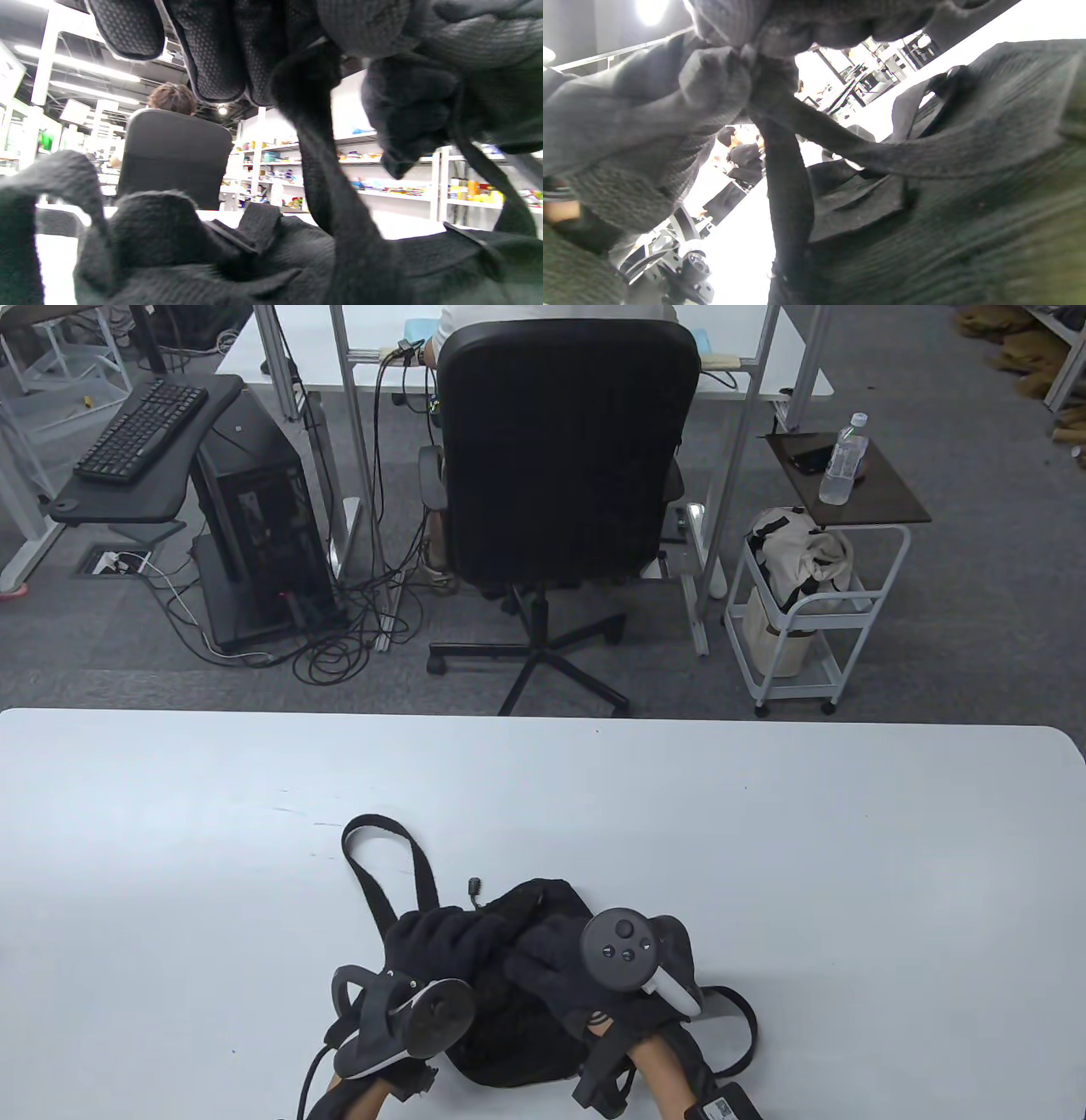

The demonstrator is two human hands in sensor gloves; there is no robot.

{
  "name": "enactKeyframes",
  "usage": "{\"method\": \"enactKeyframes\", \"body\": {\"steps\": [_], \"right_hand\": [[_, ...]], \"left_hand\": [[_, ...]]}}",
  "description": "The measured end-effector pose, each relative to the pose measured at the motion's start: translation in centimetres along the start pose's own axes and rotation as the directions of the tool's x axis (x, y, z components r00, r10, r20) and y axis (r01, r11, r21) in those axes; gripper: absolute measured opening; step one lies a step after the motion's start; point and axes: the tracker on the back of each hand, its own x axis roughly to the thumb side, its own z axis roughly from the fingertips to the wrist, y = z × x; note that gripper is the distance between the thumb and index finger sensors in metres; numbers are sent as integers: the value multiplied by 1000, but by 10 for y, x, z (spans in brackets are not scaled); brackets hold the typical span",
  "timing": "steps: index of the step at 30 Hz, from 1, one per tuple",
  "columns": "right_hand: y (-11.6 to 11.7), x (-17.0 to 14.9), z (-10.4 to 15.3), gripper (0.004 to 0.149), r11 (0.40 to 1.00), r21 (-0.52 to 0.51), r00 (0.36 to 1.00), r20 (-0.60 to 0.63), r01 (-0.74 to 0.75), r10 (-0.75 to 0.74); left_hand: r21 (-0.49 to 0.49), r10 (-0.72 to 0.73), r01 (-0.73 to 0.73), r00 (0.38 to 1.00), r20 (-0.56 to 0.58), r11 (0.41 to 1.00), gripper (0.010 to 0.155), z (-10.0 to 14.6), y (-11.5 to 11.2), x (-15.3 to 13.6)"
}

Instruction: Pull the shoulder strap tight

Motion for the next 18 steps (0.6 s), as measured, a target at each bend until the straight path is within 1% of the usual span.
{"method": "enactKeyframes", "body": {"steps": [4,8,11,13,15,17,18], "right_hand": [[-9,-10,5,36,1000,18,1000,-10,5,-5],[-18,-20,10,36,999,39,1000,-30,-5,6],[-27,-33,15,35,999,41,998,-63,-11,13],[-33,-43,18,35,999,47,995,-94,-19,24],[-39,-54,22,36,998,48,991,-130,-38,44],[-38,-62,22,36,998,63,990,-143,24,-15],[-37,-63,21,36,997,72,985,-165,-28,40]], "left_hand": [[-6,15,-15,999,-30,1000,64,-1,0,-10],[-10,-6,5,999,-52,1000,64,-2,-2,-15],[-16,-12,11,996,-87,1000,64,-2,-5,-24],[-29,-41,38,993,-115,999,64,-1,-10,-33],[-50,-41,35,990,-138,998,64,-1,-16,-41],[-67,4,-12,992,-128,998,64,-2,-21,-39],[-75,-42,33,991,-125,997,64,-2,-21,-35]]}}
